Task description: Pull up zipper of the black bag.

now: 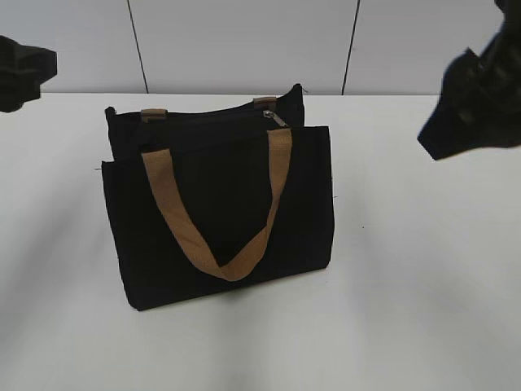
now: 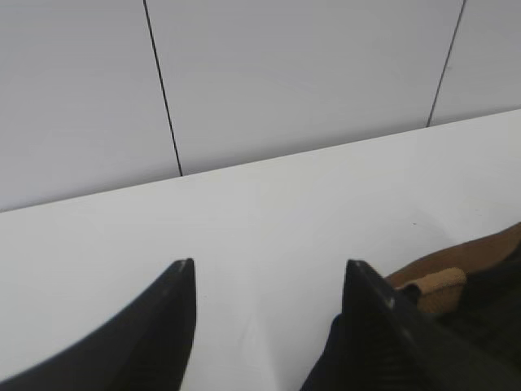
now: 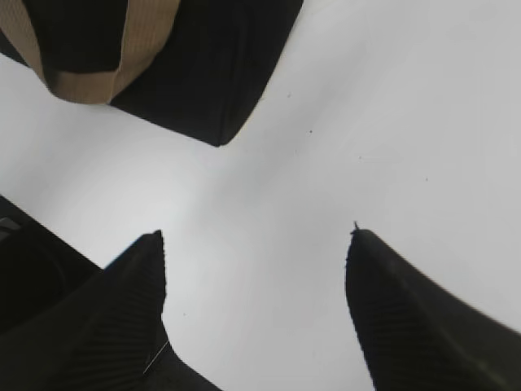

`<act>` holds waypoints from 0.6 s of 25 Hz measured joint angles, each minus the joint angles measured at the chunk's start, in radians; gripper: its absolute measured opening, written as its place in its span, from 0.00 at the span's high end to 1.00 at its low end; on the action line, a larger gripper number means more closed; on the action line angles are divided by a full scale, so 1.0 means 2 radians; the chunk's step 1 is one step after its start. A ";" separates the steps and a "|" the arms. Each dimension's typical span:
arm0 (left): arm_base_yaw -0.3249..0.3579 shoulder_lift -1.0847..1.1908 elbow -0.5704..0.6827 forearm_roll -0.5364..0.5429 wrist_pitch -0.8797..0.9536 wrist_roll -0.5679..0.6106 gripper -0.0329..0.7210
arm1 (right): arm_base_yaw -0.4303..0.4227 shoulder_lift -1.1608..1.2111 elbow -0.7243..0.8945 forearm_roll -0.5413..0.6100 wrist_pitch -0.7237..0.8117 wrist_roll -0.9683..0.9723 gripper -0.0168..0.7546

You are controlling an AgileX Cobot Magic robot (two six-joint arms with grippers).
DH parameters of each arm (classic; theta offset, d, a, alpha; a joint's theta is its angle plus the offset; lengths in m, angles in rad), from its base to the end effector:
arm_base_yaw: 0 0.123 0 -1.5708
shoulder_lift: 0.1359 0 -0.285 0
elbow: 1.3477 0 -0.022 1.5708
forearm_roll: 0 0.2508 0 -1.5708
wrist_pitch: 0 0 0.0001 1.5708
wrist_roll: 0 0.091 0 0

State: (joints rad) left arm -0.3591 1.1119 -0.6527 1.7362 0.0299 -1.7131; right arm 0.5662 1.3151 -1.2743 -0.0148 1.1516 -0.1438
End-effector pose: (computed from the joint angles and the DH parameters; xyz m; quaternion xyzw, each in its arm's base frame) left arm 0.2220 -0.0804 0.2900 0.1484 0.8108 -0.0827 0.5602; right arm 0.2169 0.1364 0.3582 -0.3395 0.9119 0.0412 0.2271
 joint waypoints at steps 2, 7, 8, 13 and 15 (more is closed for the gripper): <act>-0.026 0.008 0.000 0.000 0.039 0.007 0.39 | 0.000 -0.032 0.035 0.000 -0.003 0.003 0.30; -0.038 0.063 0.000 -0.173 0.121 0.206 0.39 | 0.000 -0.082 0.077 0.001 -0.004 0.006 0.30; -0.038 0.071 0.000 -0.222 0.139 0.269 0.39 | 0.000 -0.088 0.079 0.001 -0.004 0.007 0.30; -0.042 0.061 0.000 -0.460 0.187 0.489 0.38 | 0.000 -0.097 0.082 0.001 -0.004 0.009 0.30; -0.050 0.032 0.000 -0.529 0.196 0.548 0.33 | 0.000 -0.097 0.082 0.003 -0.002 0.009 0.29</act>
State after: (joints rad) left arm -0.4597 1.1768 -0.6527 0.6787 0.4220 -0.6164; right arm 0.5662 1.1218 -1.1112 -0.0084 1.1477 -0.1255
